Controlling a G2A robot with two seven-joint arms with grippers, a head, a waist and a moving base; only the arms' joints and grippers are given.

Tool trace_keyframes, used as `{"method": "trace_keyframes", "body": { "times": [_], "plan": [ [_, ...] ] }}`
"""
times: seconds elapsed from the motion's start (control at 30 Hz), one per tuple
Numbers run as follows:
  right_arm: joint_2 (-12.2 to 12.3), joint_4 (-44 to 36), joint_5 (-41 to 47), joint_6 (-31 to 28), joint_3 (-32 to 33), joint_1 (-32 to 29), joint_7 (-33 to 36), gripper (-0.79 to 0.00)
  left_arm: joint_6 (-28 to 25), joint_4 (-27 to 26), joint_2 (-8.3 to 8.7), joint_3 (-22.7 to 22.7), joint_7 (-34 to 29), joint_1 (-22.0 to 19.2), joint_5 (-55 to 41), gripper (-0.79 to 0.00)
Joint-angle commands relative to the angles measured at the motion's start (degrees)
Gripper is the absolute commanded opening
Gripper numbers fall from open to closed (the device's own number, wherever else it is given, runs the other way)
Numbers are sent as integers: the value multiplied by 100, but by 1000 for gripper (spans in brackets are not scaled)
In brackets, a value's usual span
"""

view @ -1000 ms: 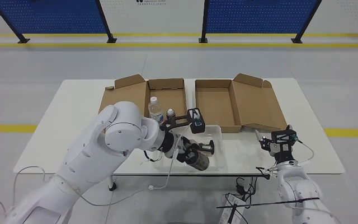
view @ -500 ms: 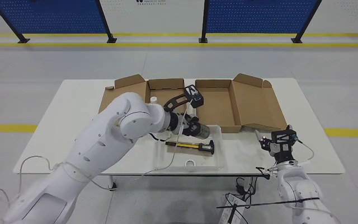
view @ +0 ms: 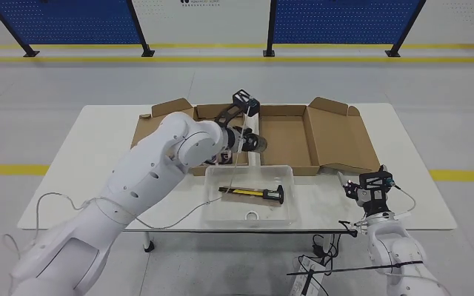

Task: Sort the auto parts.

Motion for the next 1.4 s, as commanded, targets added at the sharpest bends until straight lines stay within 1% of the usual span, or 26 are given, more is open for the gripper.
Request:
{"method": "trace_keyframes", "body": {
  "times": [0.0, 0.67, 0.8, 0.9, 1.03, 1.13, 1.37],
  "plan": [
    [0, 0, 0, 0, 0, 0, 0, 0, 54, 105, -43, 58, 32, -51, 32, -785],
    [0, 0, 0, 0, 0, 0, 0, 0, 51, 130, -58, 79, 33, -67, 35, -785],
    [0, 0, 0, 0, 0, 0, 0, 0, 34, 244, -89, 40, 332, -6, 1, -785],
    [0, 0, 0, 0, 0, 0, 0, 0, 113, 481, -170, 74, 490, -129, -38, -785],
    [0, 0, 0, 0, 0, 0, 0, 0, 427, 933, -319, 175, 616, -340, -126, -785],
    [0, 0, 0, 0, 0, 0, 0, 0, 652, 1381, -462, 337, 603, -532, -172, -785],
    [0, 0, 0, 0, 0, 0, 0, 0, 753, 2435, -852, 769, 525, -969, -351, -785]
  ]
}}
